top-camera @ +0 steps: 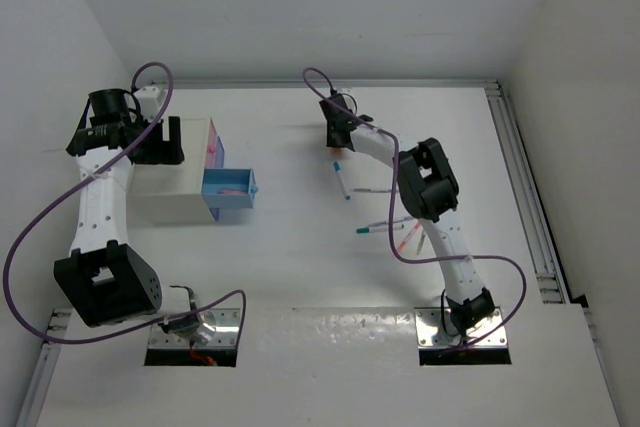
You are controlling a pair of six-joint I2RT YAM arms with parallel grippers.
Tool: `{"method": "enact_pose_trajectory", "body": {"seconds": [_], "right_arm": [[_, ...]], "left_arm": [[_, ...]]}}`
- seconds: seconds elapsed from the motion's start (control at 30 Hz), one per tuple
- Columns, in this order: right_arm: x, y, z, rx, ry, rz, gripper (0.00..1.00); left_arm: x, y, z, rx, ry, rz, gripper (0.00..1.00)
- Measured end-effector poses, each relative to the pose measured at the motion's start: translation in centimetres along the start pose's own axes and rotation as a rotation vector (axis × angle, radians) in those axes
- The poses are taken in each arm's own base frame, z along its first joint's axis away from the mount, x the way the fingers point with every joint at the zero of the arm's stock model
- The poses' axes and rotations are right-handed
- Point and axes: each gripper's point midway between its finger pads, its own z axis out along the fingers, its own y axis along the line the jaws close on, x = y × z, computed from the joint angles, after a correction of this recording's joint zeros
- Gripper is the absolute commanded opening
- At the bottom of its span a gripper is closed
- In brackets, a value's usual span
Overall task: Sort the stationery into containers
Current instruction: Pick up the pen from the center of the board, then place the pen in the storage box.
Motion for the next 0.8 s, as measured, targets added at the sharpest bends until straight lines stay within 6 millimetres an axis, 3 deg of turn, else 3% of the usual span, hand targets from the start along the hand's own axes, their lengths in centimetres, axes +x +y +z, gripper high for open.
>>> {"method": "enact_pose_trajectory", "body": {"seconds": [0.2,0.37,0.47,0.67,0.73,0.8], "right_arm": [[0.0,0.4,-0.8,-0.051,0.005,-0.079,0.00],[-2.5,2.5,-3.6,-0.182,-0.041,-0.135,0.00],[-5.0,4.8,-8.0,-0.352,-0.096,-0.165,0.00],[-9.9,10.9,-20.6,-0.773,-0.301,-0.242,0.00],[-10.3,13.4,-24.4,-0.902,-0.355,-0.286,0.00],[-9.5,16.1,-27.2,-1.013,-0.384,-0.344,0.00]], "left_arm": [[0.0,0.0,0.0,0.001,-0.001,0.000,0.85],[-0.1,-0.3,0.0,0.019,-0.006,0.000,0.85],[-0.2,-0.6,-0.1,0.036,-0.013,0.000,0.85],[-0.6,-1.2,-0.7,0.061,-0.040,0.004,0.85],[-0.8,-1.4,-1.1,0.067,-0.053,0.001,0.85],[-1.1,-1.8,-1.4,0.079,-0.067,-0.002,0.85]]}}
